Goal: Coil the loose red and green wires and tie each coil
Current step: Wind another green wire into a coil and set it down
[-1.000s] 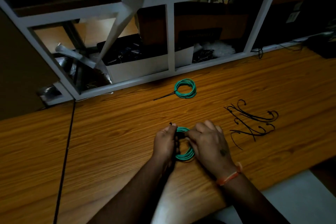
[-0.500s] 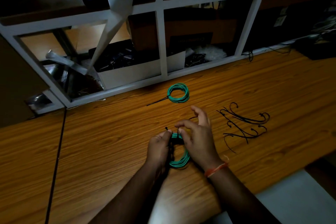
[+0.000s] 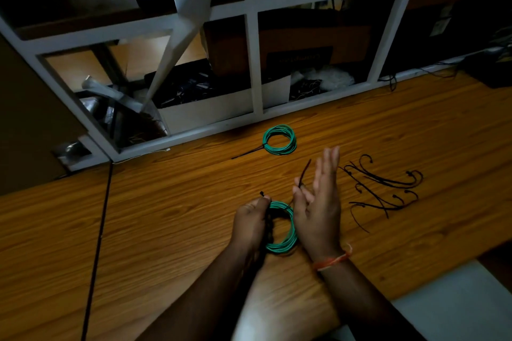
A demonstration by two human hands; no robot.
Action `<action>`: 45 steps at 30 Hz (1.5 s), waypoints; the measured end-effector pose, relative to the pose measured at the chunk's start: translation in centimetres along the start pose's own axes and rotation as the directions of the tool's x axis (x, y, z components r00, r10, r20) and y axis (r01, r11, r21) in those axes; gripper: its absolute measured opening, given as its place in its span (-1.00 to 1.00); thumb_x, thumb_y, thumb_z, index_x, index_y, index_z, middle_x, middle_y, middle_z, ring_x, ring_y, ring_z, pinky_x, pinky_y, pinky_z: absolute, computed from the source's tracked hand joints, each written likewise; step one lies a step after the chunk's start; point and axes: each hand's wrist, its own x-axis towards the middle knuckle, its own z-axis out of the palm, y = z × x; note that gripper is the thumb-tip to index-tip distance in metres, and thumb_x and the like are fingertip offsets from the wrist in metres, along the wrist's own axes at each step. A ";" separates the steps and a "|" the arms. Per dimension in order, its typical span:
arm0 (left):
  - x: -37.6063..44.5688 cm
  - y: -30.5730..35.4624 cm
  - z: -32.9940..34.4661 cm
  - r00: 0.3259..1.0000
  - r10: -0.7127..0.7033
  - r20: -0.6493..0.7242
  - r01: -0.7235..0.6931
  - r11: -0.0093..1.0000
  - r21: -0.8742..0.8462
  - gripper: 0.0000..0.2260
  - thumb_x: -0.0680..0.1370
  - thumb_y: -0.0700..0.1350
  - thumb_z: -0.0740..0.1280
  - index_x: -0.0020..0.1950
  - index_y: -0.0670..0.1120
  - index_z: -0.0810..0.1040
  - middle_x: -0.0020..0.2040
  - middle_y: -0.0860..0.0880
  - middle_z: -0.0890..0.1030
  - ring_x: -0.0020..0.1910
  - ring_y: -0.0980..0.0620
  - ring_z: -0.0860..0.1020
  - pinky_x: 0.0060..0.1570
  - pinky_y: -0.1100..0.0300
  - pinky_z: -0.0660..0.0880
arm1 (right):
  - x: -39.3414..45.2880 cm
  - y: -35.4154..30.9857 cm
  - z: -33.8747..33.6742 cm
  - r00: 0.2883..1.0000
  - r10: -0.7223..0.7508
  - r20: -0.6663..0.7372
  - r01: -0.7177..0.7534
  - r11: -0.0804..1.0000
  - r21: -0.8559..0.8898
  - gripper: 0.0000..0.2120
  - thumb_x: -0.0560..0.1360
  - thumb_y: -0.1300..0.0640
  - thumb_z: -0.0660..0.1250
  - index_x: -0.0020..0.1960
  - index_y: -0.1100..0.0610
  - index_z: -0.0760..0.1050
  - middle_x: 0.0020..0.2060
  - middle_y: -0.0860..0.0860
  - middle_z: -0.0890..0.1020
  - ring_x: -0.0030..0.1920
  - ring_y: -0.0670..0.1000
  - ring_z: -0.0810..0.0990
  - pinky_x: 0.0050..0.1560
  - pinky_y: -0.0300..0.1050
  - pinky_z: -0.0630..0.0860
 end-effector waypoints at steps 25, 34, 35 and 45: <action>-0.5 0.6 -0.8 0.975 -0.037 0.221 0.023 0.997 0.068 -0.67 0.69 -0.03 0.26 -0.28 -0.01 0.48 -0.47 -0.03 0.29 -0.53 0.05 0.21 -0.50 0.24 0.13 | 0.5 0.2 0.4 0.980 0.032 0.196 0.062 0.888 -0.456 -0.86 0.52 0.18 0.46 0.05 0.11 0.73 -0.09 0.03 0.68 -0.13 -0.03 0.64 -0.10 -0.19 0.58; -0.5 0.6 -0.7 0.971 -0.026 0.237 0.009 0.997 0.073 -0.69 0.69 -0.05 0.24 -0.24 -0.06 0.46 -0.50 -0.06 0.27 -0.55 0.07 0.18 -0.52 0.25 0.07 | 0.9 0.4 0.0 0.935 -0.001 0.356 0.222 0.783 -0.581 -0.91 0.48 0.19 0.48 -0.01 0.09 0.68 -0.15 0.08 0.58 -0.22 0.12 0.62 -0.27 -0.06 0.59; -0.5 0.5 -0.7 0.971 -0.025 0.238 0.008 0.997 0.073 -0.69 0.69 -0.05 0.24 -0.25 -0.06 0.45 -0.50 -0.06 0.26 -0.56 0.07 0.18 -0.52 0.25 0.07 | 1.0 0.3 -0.1 0.927 0.010 0.376 0.231 0.773 -0.591 -0.91 0.49 0.18 0.47 0.00 0.09 0.68 -0.15 0.08 0.57 -0.21 0.12 0.61 -0.27 -0.07 0.58; -0.5 0.4 -0.7 0.972 -0.008 0.236 -0.010 0.997 0.074 -0.68 0.69 -0.05 0.25 -0.26 -0.06 0.48 -0.51 -0.06 0.28 -0.57 0.06 0.19 -0.52 0.27 0.09 | 1.0 0.2 -0.2 0.909 0.034 0.416 0.256 0.742 -0.620 -0.89 0.54 0.11 0.40 0.03 0.09 0.66 -0.11 0.07 0.56 -0.17 0.12 0.62 -0.23 -0.10 0.54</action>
